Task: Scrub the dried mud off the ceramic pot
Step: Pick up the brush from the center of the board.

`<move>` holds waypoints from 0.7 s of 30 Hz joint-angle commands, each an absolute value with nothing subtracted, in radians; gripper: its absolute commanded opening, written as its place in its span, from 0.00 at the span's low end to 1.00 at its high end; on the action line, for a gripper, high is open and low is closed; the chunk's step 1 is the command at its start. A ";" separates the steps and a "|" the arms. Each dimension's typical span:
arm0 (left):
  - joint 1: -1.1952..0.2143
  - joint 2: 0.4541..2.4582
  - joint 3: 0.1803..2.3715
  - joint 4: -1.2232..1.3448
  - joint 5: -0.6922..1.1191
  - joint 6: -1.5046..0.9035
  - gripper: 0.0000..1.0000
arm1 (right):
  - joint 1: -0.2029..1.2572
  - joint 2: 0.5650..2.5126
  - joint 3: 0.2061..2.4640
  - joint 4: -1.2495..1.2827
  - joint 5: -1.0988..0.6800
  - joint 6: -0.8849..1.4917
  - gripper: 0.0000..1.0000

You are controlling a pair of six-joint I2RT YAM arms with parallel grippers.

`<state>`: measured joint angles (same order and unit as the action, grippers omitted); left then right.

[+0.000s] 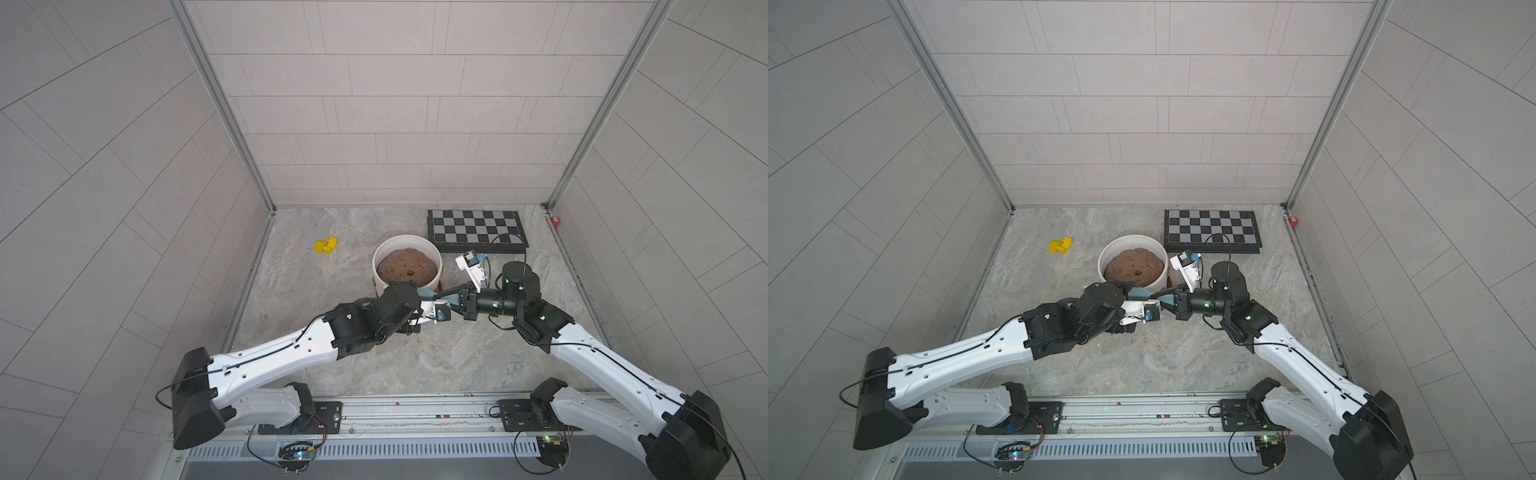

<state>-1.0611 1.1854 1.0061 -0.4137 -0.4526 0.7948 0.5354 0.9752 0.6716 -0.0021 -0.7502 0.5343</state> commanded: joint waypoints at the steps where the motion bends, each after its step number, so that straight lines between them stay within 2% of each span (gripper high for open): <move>1: -1.033 1.104 1.055 -0.459 -0.290 0.618 0.80 | 0.537 0.936 0.711 -0.016 -0.701 0.388 0.00; 5: -1.020 1.038 1.058 -0.461 -0.216 0.579 0.81 | 0.538 0.913 0.703 -0.004 -0.689 0.263 0.00; 12: -0.986 1.045 1.088 -0.477 -0.252 0.510 0.82 | 0.545 0.873 0.698 -0.013 -0.697 0.097 0.00; 18: -0.937 1.009 1.137 -0.404 -0.200 0.158 0.82 | 0.553 0.845 0.658 0.044 -0.663 0.016 0.00; 21: -0.931 0.981 1.113 -0.346 -0.217 -0.029 0.79 | 0.562 0.857 0.648 0.091 -0.660 0.011 0.00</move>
<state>-0.9375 1.0180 1.1030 -0.4133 -0.2321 0.2356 0.5526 0.8558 0.6655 0.0353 -0.6758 0.0593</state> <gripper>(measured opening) 0.796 0.053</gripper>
